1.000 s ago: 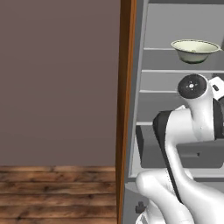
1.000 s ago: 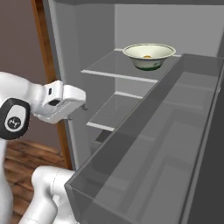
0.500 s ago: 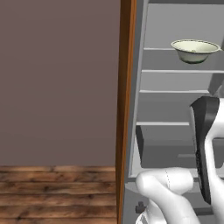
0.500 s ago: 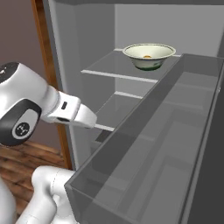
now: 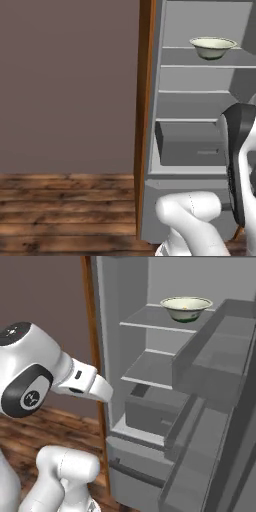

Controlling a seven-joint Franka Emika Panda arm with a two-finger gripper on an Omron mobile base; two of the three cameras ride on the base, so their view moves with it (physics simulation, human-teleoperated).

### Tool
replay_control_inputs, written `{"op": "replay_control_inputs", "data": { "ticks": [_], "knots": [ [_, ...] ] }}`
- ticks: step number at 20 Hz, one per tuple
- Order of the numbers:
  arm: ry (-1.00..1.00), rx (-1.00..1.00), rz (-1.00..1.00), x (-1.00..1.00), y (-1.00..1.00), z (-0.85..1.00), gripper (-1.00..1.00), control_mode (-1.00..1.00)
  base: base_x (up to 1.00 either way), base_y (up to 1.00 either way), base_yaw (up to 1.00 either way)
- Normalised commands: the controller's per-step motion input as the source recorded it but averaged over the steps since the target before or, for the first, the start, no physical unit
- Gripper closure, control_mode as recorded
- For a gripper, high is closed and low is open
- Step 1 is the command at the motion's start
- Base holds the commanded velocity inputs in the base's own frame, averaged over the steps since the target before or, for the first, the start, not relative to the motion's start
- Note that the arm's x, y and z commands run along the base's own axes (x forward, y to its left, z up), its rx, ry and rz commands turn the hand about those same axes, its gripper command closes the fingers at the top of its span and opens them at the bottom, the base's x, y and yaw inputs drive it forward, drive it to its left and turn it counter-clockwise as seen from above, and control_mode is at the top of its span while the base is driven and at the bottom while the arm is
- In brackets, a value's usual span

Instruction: Move the mug from next to the sink to the open cabinet. Then, move the bowl with the peach to the fridge to clear the area for faucet cleaning.

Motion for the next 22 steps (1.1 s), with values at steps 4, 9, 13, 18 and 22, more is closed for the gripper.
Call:
{"op": "replay_control_inputs", "data": {
  "ticks": [4,9,13,18,22],
  "knots": [
    [0.00,0.00,0.00,0.00,0.00,0.00,-1.00,1.00,-1.00,0.57,-0.12],
    [0.00,0.00,0.00,0.00,0.00,0.00,-1.00,1.00,-1.00,0.69,-0.34],
    [0.00,0.00,0.00,0.00,0.00,0.00,-1.00,1.00,-1.00,0.97,-0.41],
    [0.00,0.00,0.00,0.00,0.00,0.00,-1.00,1.00,-0.87,0.55,-0.56],
    [0.00,0.00,0.00,0.00,0.00,0.00,-1.00,1.00,-0.76,0.02,-0.79]
  ]
}}
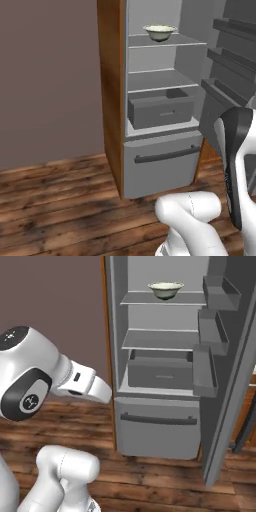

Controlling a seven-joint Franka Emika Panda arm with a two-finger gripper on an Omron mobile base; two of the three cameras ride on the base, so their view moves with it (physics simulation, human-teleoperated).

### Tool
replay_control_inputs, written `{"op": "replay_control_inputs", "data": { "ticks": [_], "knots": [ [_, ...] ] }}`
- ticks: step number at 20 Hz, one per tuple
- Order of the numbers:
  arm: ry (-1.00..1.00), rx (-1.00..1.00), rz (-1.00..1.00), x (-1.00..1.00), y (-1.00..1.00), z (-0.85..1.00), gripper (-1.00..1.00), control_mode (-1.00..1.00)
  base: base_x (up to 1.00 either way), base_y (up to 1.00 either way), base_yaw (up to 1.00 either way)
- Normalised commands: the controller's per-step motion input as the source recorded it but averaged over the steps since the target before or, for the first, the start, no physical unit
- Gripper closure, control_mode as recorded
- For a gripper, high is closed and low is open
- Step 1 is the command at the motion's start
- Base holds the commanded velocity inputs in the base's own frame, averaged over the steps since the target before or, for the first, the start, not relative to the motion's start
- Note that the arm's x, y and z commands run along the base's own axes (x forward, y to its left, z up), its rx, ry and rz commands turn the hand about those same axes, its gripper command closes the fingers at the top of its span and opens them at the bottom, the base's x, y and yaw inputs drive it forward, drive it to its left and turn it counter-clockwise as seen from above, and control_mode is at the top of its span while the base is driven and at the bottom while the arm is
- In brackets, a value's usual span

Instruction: Move the mug from next to the sink to the open cabinet. Then, move the bowl with the peach to the fridge to clear the area for faucet cleaning.

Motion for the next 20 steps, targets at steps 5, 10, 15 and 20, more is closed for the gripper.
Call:
{"op": "replay_control_inputs", "data": {
  "ticks": [5,10,15,20],
  "knots": [
    [0.00,0.00,0.00,0.00,0.00,0.00,-1.00,1.00,-0.84,0.26,-0.85],
    [0.00,0.00,0.00,0.00,0.00,0.00,-1.00,1.00,-0.68,0.14,-0.93],
    [0.00,0.00,0.00,0.00,0.00,0.00,-1.00,1.00,0.16,0.99,-0.51],
    [0.00,0.00,0.00,0.00,0.00,0.00,-1.00,1.00,1.00,1.00,-0.47]
  ]
}}
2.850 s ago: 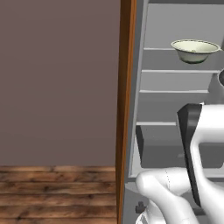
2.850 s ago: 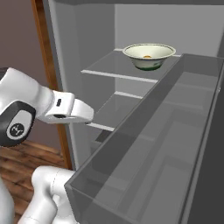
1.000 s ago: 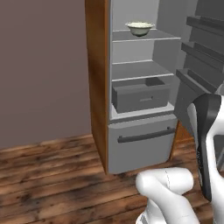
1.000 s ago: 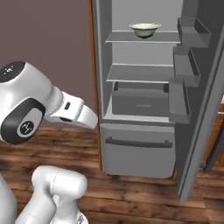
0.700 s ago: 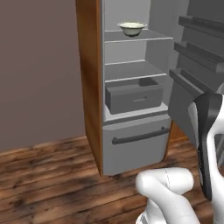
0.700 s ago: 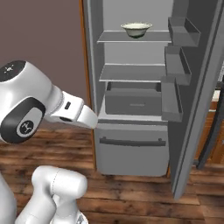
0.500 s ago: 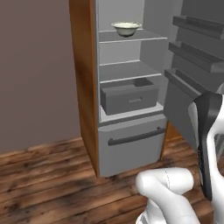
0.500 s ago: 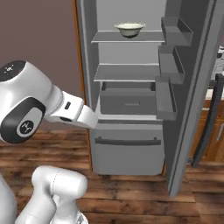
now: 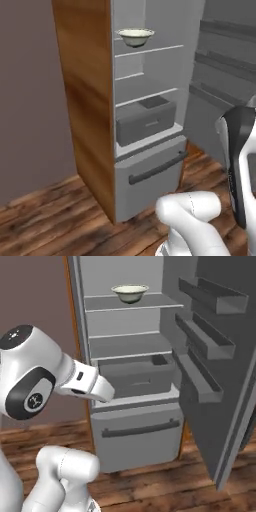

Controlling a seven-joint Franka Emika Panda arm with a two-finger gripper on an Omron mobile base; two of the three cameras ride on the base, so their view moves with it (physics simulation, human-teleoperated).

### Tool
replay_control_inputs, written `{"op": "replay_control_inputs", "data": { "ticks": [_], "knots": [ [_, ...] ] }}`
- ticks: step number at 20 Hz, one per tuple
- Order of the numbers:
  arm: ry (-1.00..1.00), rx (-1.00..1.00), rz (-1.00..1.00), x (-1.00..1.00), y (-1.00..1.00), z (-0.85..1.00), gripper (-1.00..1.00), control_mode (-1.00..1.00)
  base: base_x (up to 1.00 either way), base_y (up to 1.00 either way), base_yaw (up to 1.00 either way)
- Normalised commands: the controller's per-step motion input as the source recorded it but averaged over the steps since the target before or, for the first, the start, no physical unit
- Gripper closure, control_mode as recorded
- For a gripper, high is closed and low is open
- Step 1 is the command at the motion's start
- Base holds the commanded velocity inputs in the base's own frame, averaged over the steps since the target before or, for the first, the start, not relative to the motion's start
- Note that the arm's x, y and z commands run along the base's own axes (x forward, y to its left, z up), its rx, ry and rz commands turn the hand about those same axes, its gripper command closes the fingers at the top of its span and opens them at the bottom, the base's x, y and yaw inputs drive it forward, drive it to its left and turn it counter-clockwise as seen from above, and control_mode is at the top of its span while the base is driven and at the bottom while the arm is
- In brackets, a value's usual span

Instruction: Move the mug from next to the sink to the open cabinet. Then, move the bowl with the peach to the fridge to clear the area for faucet cleaning.

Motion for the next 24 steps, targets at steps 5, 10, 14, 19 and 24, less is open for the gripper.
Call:
{"op": "replay_control_inputs", "data": {
  "ticks": [5,10,14,19,24],
  "knots": [
    [0.00,0.00,0.00,0.00,0.00,0.00,-1.00,1.00,0.53,0.91,-0.63],
    [0.00,0.00,0.00,0.00,0.00,0.00,-1.00,1.00,0.00,0.29,-0.97],
    [0.00,0.00,0.00,0.00,0.00,0.00,-1.00,1.00,-0.26,-0.14,-0.87],
    [0.00,0.00,0.00,0.00,0.00,0.00,-1.00,1.00,-0.13,-0.85,-0.63],
    [0.00,0.00,0.00,0.00,0.00,0.00,-1.00,1.00,0.78,-0.66,-0.18]
  ]
}}
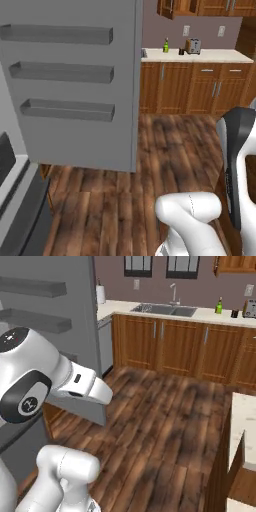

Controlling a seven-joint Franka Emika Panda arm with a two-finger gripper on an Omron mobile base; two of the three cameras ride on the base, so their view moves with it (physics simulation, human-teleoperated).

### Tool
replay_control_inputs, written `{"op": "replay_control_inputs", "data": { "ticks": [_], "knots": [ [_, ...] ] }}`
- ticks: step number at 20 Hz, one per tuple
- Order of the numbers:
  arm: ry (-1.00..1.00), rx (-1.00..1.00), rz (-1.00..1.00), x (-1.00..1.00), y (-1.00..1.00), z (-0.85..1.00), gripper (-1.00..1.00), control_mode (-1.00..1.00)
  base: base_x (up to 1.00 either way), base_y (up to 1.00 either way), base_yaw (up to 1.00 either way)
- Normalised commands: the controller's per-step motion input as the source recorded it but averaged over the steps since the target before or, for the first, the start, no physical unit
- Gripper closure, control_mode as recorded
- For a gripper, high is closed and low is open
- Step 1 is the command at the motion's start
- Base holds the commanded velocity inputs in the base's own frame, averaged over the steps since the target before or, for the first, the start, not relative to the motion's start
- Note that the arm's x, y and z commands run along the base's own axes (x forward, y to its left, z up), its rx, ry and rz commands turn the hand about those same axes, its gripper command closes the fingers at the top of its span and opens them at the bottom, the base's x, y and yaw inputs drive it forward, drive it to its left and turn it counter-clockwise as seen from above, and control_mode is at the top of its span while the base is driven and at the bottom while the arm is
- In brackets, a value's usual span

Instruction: Move the mug from next to the sink to the open cabinet. Then, move the bowl with the peach to the fridge to clear the area for faucet cleaning.

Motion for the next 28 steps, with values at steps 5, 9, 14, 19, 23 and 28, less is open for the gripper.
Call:
{"op": "replay_control_inputs", "data": {
  "ticks": [5,9,14,19,23,28],
  "knots": [
    [0.00,0.00,0.00,0.00,0.00,0.00,-1.00,1.00,1.00,-0.71,0.00],
    [0.00,0.00,0.00,0.00,0.00,0.00,-1.00,1.00,0.82,-0.92,0.00],
    [0.00,0.00,0.00,0.00,0.00,0.00,-1.00,1.00,1.00,-0.14,-0.01],
    [0.00,0.00,0.00,0.00,0.00,0.00,-1.00,1.00,1.00,-0.03,-0.04],
    [0.00,0.00,0.00,0.00,0.00,0.00,-1.00,1.00,1.00,-0.40,0.00],
    [0.00,0.00,0.00,0.00,0.00,0.00,-1.00,1.00,1.00,-0.43,0.00]
  ]
}}
